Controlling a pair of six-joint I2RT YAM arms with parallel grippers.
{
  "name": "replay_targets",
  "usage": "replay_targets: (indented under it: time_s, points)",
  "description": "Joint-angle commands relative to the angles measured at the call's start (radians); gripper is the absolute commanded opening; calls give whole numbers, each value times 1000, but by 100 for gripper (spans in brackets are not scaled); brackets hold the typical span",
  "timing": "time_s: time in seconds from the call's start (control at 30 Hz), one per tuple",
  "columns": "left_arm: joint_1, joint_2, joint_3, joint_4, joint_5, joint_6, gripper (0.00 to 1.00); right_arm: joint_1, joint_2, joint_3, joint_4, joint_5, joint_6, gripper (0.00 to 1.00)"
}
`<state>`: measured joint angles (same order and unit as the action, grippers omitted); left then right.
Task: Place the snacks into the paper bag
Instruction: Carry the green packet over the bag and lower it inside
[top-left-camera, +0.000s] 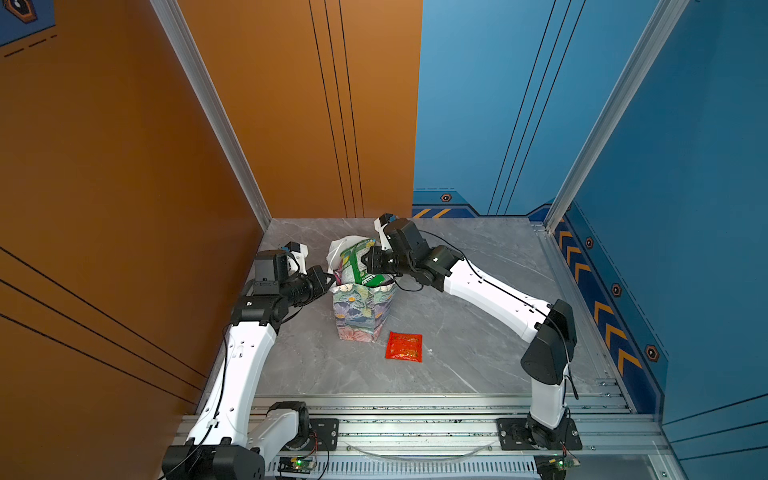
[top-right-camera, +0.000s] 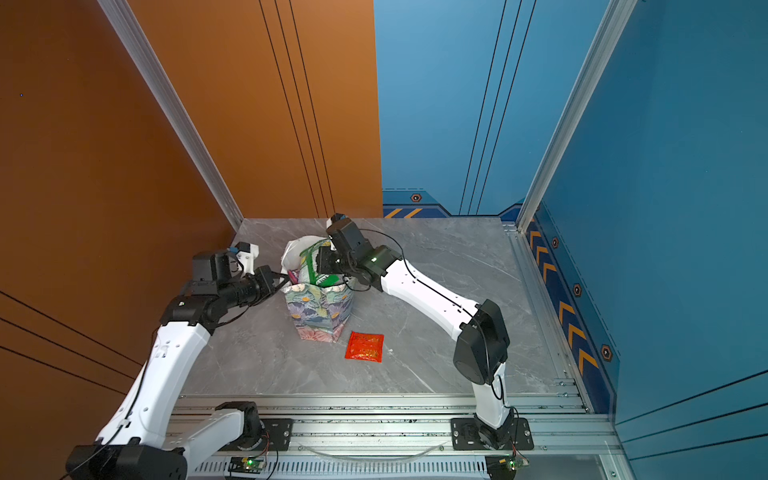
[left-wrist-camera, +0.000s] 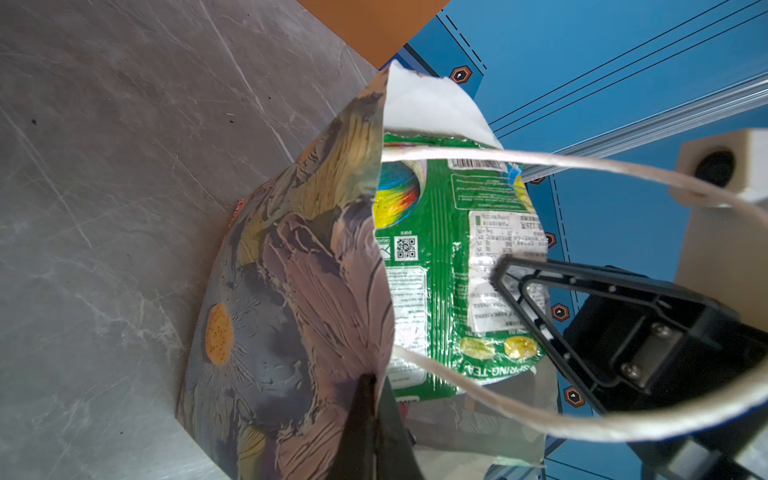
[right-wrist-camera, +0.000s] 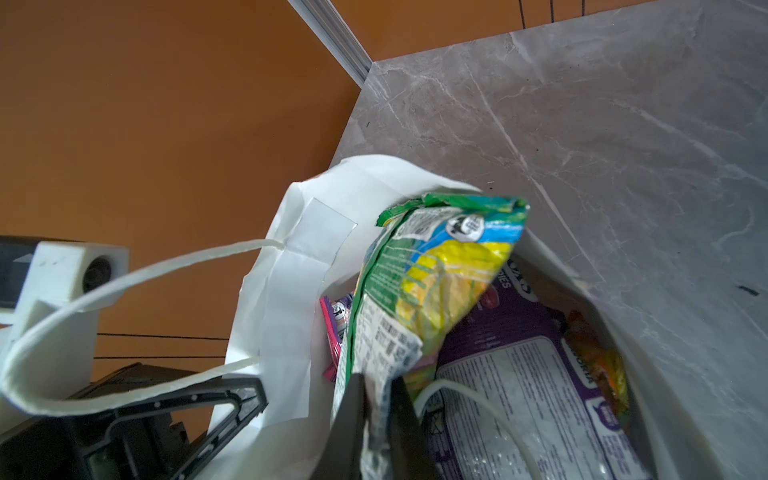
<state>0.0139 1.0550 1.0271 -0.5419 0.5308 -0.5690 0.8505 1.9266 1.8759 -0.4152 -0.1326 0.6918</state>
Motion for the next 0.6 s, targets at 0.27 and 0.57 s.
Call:
replay_targets:
  time_s: [0.27, 0.57]
  points:
    - [3, -4, 10, 8, 25, 22, 0, -23, -104, 69, -56, 113, -110, 41]
    - [2, 2, 13, 8, 26, 18, 0, 25, -108, 155, -177, 179, -222, 39]
